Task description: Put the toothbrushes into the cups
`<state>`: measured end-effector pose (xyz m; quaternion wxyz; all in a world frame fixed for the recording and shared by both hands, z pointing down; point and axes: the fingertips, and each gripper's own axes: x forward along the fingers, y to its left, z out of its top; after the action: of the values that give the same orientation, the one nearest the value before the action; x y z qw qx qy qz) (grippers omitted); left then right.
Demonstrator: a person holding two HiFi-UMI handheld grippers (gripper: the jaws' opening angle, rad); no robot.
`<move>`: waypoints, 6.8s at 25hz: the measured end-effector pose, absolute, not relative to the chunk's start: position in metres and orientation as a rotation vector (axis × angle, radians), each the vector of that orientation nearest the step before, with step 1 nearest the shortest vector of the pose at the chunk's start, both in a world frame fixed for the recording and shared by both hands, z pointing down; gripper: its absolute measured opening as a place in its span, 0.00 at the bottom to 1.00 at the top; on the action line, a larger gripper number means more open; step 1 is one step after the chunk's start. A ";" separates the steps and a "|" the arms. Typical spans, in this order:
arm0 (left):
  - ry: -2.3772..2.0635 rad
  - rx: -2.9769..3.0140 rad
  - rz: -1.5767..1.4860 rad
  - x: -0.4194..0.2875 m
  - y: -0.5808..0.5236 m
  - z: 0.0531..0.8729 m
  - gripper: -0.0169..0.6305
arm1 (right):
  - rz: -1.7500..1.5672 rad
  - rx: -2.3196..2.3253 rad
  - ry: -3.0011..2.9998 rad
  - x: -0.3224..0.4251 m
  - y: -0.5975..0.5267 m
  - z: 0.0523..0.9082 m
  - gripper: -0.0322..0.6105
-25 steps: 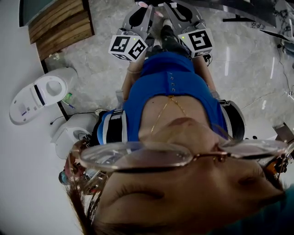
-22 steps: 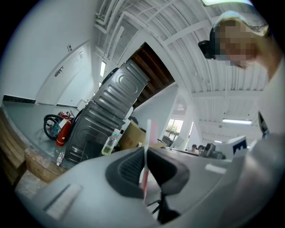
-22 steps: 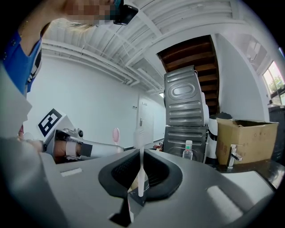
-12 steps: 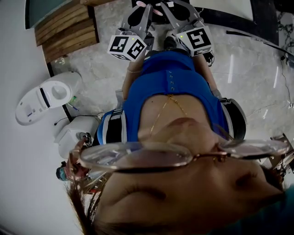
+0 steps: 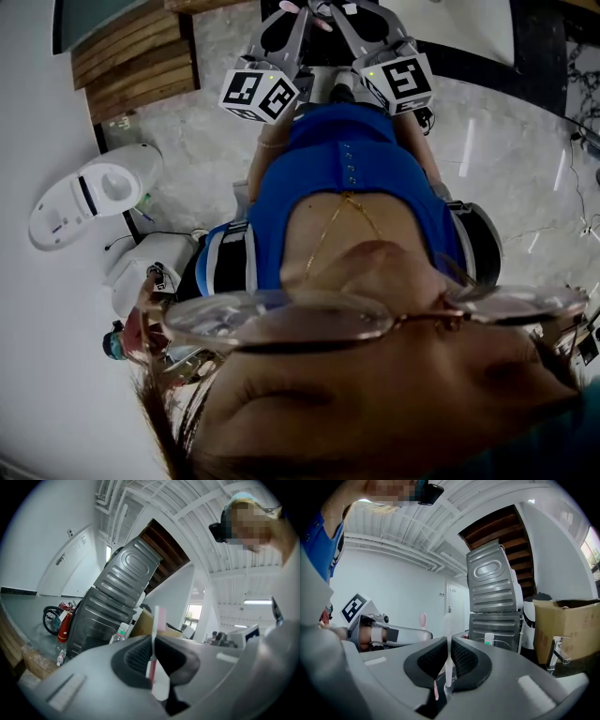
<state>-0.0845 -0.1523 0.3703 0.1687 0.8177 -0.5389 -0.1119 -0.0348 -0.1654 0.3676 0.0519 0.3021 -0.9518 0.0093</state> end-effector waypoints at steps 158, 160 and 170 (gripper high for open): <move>-1.607 2.004 -0.258 -0.166 -0.197 0.493 0.22 | 0.556 1.214 -2.679 -0.020 -0.247 0.499 0.20; -1.606 2.006 -0.259 -0.165 -0.198 0.492 0.22 | 0.558 1.209 -2.675 -0.021 -0.247 0.499 0.23; -1.580 2.061 -0.237 -0.152 -0.200 0.486 0.26 | 0.549 1.224 -2.667 -0.017 -0.241 0.497 0.34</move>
<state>-0.1518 -0.2003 0.4862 0.2638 0.7623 -0.5845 -0.0875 -0.0166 -0.2411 0.4971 0.0782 0.4087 -0.8906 0.1835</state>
